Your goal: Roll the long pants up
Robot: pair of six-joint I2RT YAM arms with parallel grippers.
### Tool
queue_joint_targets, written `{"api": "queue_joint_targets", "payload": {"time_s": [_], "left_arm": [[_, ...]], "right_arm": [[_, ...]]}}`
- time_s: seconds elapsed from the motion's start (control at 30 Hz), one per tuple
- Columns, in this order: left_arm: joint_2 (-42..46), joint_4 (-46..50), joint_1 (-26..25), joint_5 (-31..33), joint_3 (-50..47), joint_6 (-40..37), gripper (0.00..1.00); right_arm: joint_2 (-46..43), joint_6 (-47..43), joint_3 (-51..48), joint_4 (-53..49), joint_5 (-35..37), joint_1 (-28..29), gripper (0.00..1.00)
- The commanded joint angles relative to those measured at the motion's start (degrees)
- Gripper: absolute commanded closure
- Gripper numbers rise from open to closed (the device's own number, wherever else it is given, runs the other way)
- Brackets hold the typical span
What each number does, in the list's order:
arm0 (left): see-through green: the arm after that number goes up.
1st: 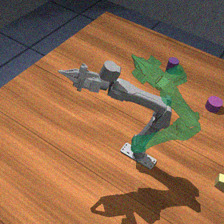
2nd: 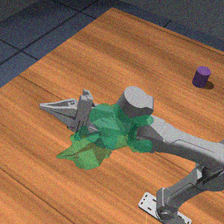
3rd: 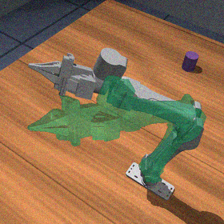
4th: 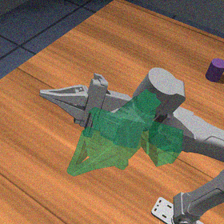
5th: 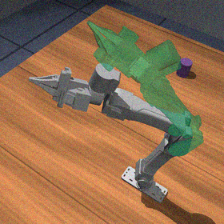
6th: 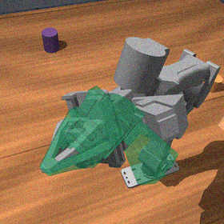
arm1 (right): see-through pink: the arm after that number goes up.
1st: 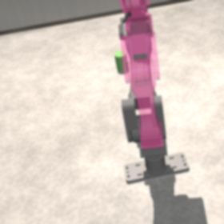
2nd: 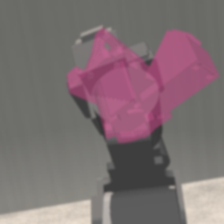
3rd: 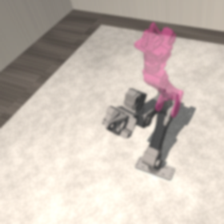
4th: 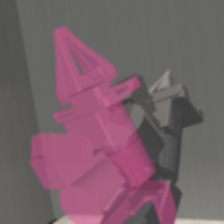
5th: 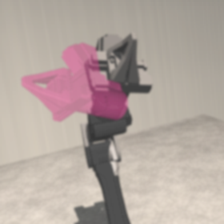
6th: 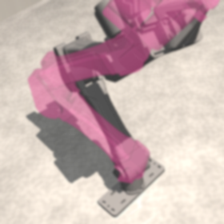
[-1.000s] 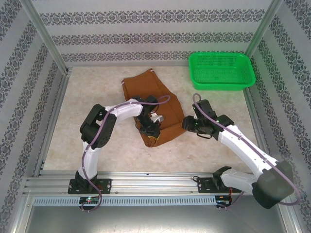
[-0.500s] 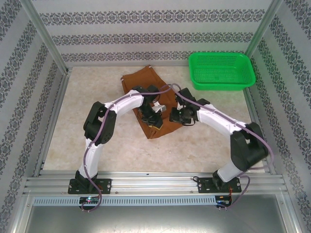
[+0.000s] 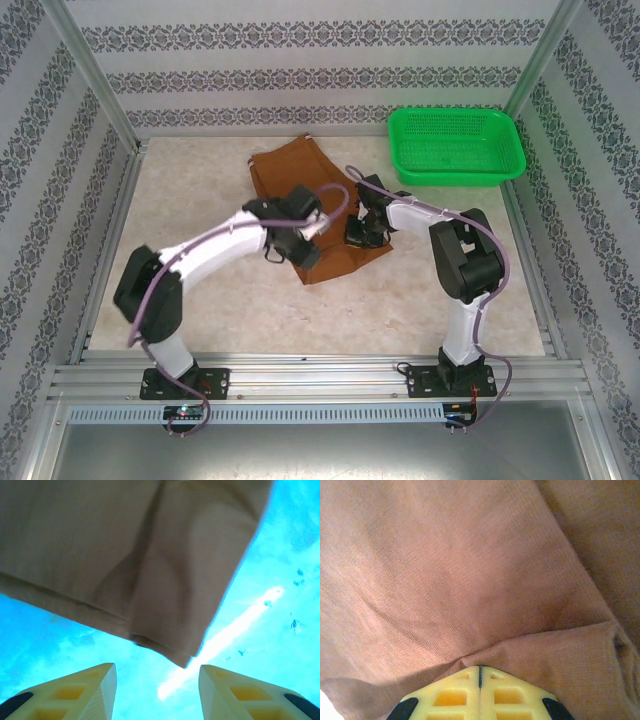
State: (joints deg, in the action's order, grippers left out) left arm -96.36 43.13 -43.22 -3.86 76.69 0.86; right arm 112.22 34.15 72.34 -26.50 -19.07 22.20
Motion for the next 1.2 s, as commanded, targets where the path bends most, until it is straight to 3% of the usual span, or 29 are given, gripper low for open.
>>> {"api": "queue_joint_targets", "payload": {"time_s": [0.0, 0.13, 0.43, 0.7, 0.77, 0.8, 0.83, 0.93, 1.03, 1.17], "left_arm": [[-1.5, -9.7, -9.9, 17.9, -5.6, -7.6, 0.51], [-6.9, -14.7, -14.1, 21.0, -7.0, -11.1, 0.45], [-17.2, -22.3, -13.4, 32.6, -4.4, -22.8, 0.39], [-24.9, -19.6, -4.3, 25.6, 3.8, -22.4, 0.42], [-26.8, -17.6, -2.1, 22.0, 6.3, -21.6, 0.48], [-28.3, -15.4, -0.8, 20.6, 8.1, -20.6, 0.57], [-30.3, -12.5, 0.3, 18.9, 10.2, -19.8, 0.73], [-33.1, -9.7, 1.3, 17.1, 10.8, -19.5, 1.0], [-28.7, -9.1, 0.9, 11.5, 8.8, -17.1, 1.0], [-17.7, -2.9, 0.4, -3.4, 6.7, -9.1, 1.0]], "right_arm": [[2.7, 1.3, -2.0, 2.6, -1.3, -0.7, 1.0], [1.6, 1.3, -3.7, 3.3, -1.8, -0.8, 1.0], [-1.5, 3.2, -8.6, 8.4, -4.5, -0.8, 1.0], [-2.6, 3.6, -10.0, 10.8, -6.4, -0.8, 1.0], [-2.6, 3.9, -10.3, 11.2, -6.7, -0.8, 1.0], [-2.7, 4.0, -10.3, 11.6, -7.1, -0.9, 1.0], [-2.8, 4.2, -10.5, 11.7, -7.2, -0.8, 1.0], [-3.2, 4.7, -11.1, 12.5, -7.3, -0.9, 1.0], [-4.1, 5.5, -11.9, 13.0, -6.6, -1.3, 1.0], [-6.9, 6.6, -11.3, 13.3, -7.0, -4.3, 0.97]]}}
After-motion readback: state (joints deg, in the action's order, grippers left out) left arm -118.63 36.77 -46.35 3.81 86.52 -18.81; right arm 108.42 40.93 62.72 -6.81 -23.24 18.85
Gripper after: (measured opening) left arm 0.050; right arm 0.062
